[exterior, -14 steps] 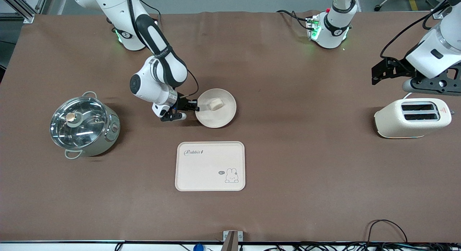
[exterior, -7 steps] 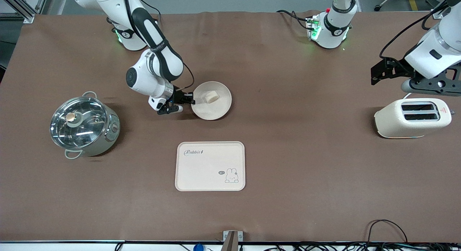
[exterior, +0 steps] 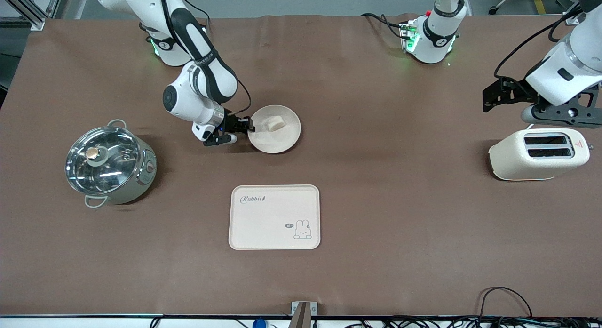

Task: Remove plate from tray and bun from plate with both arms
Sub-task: 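Carry the plate off the tray and lower it onto the table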

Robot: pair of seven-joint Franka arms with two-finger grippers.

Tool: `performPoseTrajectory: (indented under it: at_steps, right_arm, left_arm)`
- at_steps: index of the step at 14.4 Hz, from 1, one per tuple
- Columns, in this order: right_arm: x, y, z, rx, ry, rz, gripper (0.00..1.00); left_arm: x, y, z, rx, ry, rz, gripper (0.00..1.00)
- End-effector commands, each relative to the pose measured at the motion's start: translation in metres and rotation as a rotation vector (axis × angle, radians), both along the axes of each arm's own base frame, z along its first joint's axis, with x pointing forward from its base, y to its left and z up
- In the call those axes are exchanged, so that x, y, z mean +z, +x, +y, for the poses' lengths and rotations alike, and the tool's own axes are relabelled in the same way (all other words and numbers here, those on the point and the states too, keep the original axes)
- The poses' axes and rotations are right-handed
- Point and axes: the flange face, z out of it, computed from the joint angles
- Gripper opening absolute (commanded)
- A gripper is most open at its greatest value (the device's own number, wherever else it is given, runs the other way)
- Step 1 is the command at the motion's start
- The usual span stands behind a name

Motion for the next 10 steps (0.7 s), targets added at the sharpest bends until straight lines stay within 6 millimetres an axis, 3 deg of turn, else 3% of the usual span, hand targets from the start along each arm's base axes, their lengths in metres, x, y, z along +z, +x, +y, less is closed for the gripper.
performPoseTrajectory:
  at_steps: [1,5,7,10]
  right_arm:
    - [0.034,0.006,-0.010,-0.048,0.048,-0.046,1.00]
    - [0.077,0.025,-0.020,-0.112,0.115,-0.078,1.00]
    - [0.092,0.036,-0.035,-0.135,0.125,-0.110,1.00]
    - [0.105,0.062,-0.061,-0.104,0.087,-0.164,1.00]
  left_arm:
    - [0.003,0.000,-0.007,-0.014,-0.003,0.001,1.00]
    - [-0.008,0.004,-0.027,-0.046,-0.002,0.012,1.00]
    - [-0.013,0.006,-0.041,-0.061,-0.005,0.004,1.00]
    - [-0.036,0.007,-0.099,-0.068,-0.018,0.008,1.00]
